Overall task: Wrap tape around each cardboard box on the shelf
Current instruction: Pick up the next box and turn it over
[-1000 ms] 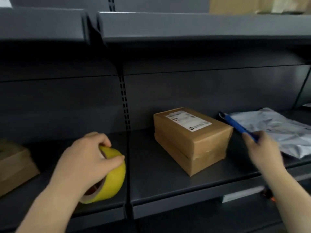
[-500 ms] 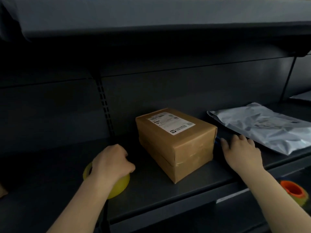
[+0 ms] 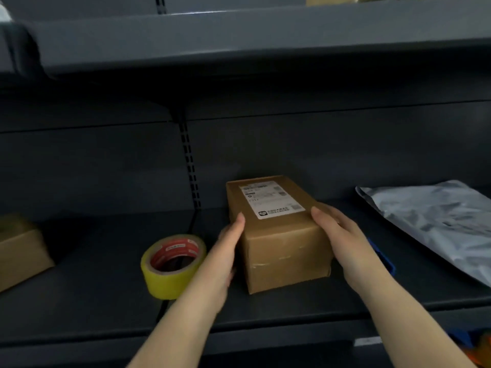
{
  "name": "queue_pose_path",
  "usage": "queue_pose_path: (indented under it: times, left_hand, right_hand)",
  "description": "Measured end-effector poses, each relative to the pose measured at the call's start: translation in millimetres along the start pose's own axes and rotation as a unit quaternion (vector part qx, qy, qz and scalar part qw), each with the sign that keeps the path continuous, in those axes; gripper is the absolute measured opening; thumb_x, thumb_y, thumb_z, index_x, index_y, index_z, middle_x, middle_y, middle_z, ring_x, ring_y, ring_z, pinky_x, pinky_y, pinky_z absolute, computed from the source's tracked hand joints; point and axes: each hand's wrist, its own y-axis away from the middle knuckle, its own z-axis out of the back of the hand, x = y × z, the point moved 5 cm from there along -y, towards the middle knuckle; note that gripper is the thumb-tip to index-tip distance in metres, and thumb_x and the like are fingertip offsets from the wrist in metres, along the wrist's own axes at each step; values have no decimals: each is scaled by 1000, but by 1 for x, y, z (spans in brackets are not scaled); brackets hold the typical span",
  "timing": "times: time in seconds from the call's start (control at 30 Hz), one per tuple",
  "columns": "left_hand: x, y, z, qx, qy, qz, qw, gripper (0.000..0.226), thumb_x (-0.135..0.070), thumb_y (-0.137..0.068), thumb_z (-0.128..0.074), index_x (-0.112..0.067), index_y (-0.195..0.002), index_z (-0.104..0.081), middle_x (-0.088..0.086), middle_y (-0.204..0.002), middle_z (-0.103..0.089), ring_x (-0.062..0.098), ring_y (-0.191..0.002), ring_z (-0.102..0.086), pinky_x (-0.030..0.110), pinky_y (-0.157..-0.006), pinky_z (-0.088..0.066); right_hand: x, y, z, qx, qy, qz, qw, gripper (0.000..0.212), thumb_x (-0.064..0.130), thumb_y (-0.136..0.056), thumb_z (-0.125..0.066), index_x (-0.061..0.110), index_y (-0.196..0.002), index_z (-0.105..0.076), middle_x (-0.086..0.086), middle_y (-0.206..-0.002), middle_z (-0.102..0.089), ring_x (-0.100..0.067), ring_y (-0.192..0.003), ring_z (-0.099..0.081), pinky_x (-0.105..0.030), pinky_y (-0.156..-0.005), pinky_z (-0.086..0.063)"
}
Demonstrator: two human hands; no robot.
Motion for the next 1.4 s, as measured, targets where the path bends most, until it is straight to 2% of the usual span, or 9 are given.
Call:
queue_pose_path:
  times: [0.1, 0.23, 0.47, 0.67, 0.9, 1.07, 1.13, 1.23, 1.4]
  left_hand:
    - [13, 0, 2, 7, 98, 15, 995, 50, -64, -69, -52, -35, -109, -60, -4, -100, -71, 15, -99, -62, 32, -79, -50]
    - [13, -3, 16, 34, 97, -29, 994, 46, -54, -83, -52, -34, -124, -57, -4, -120, -67, 15, -112, -60, 35, -91, -48]
    - [13, -5, 47, 28, 65, -42, 997, 59, -63, -70, -61, -39, -124, -55, -10, -121, -65, 12, -114, -58, 39, -102, -42]
    - [8, -8, 76, 18, 79, -23, 996, 80, -68, -53, -68, -36, -126, -54, -5, -120, -66, 17, -112, -59, 42, -99, -44]
    - [-11, 3, 86, 25, 197, -57, 978, 76, -43, -52, -80, -22, -122, -57, 3, -110, -71, 18, -99, -67, 31, -80, -48]
    - [-32, 21, 74, 55, 142, -193, 969, 67, -26, -52, -85, -43, -111, -57, -11, -109, -70, 10, -103, -64, 35, -89, -46]
    - [-37, 26, 69, 63, 102, -237, 964, 70, -26, -56, -81, -47, -117, -53, -12, -114, -67, 10, -109, -61, 34, -90, -48]
    - [-40, 35, 63, 79, 46, -295, 951, 70, -26, -61, -77, -52, -119, -50, -14, -119, -63, 9, -112, -59, 25, -85, -53]
    - [-40, 47, 54, 125, -3, -348, 929, 64, -44, -71, -72, -45, -129, -45, -14, -132, -55, 9, -121, -52, 16, -88, -47]
  right_hand:
    - [1, 13, -11, -28, 13, 36, 999, 56, 61, -73, -55, 44, -125, -46, 29, -95, -51, 5, -87, -50, -18, -69, -36]
    - [1, 29, -21, -27, -7, 70, 997, 43, 73, -53, -56, 66, -96, -50, 37, -90, -59, 10, -87, -57, -20, -72, -41]
    - [2, 37, -45, -40, -25, 62, 997, 30, 62, -66, -57, 59, -95, -52, 25, -99, -60, 8, -86, -58, -18, -71, -41]
    - [4, 40, -74, -44, -15, 55, 997, 15, 58, -70, -57, 70, -78, -51, 40, -81, -58, 22, -74, -54, -16, -67, -37]
    - [6, 43, -76, 24, -85, 96, 991, 56, 59, -61, -62, 57, -116, -53, 27, -116, -58, 0, -106, -58, -31, -79, -52]
    - [9, 45, -79, 60, -26, 98, 993, 56, 68, -59, -64, 60, -114, -51, 30, -122, -56, 0, -117, -50, -42, -100, -43]
    - [15, 47, -83, 84, -3, 115, 990, 78, 80, -51, -63, 57, -122, -43, 31, -125, -53, 5, -119, -48, -39, -104, -38]
    - [26, 54, -94, 145, 23, 144, 979, 101, 81, -52, -60, 37, -139, -32, 21, -135, -48, -1, -123, -46, -33, -100, -41]
    - [23, 63, -94, 124, -48, 103, 986, 99, 79, -33, -72, 45, -122, -45, 20, -113, -64, -3, -103, -61, -26, -82, -49]
